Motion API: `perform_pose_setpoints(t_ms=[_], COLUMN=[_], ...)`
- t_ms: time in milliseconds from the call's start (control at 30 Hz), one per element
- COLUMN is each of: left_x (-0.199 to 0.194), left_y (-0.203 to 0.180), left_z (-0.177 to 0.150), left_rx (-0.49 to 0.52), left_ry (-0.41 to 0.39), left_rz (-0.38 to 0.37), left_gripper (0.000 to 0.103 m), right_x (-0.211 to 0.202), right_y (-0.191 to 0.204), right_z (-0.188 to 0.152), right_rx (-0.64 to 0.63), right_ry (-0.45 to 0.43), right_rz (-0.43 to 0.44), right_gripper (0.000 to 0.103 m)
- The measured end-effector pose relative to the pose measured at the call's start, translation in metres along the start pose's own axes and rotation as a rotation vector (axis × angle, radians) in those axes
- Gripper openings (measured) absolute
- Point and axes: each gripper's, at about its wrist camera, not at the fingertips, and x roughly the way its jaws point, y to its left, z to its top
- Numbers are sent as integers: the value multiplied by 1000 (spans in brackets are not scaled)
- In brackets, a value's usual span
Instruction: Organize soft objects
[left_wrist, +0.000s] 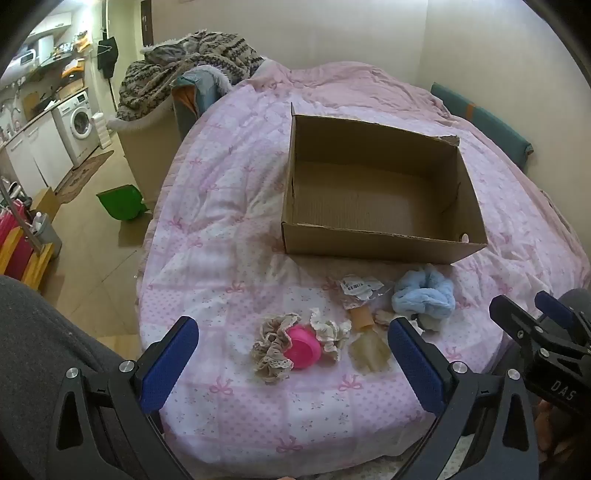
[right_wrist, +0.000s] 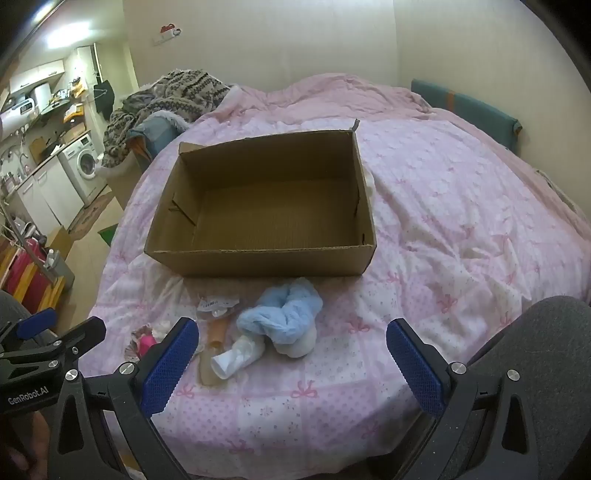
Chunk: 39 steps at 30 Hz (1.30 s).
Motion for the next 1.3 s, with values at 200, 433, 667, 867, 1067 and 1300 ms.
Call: perform_pose_setpoints(t_ms=[200, 433, 667, 867, 1067, 1300], left_x=[0, -1, 0, 4, -1, -1], left_y=[-1, 0, -1, 3, 2, 1], left_z=[0, 0, 1, -2, 1, 1], left_rx=[-4, -6, -8, -3, -8, -1], left_ry=[0, 0, 2, -1, 4, 6], left_rz=[-7, -7, -8, 4, 6, 5], left_gripper=[102, 102, 102, 102, 102, 102], right_x=[0, -1, 0, 1, 1, 1], right_y=[0, 0, -1, -1, -1, -1], right_z=[0, 0, 0, 0, 0, 0], right_rx=[0, -2, -3, 0, 1, 2], right_ry=[0, -2, 0, 0, 0, 0], right_rz=[-3, -4, -3, -3, 0, 0], right_gripper=[103, 103, 103, 103, 103, 103])
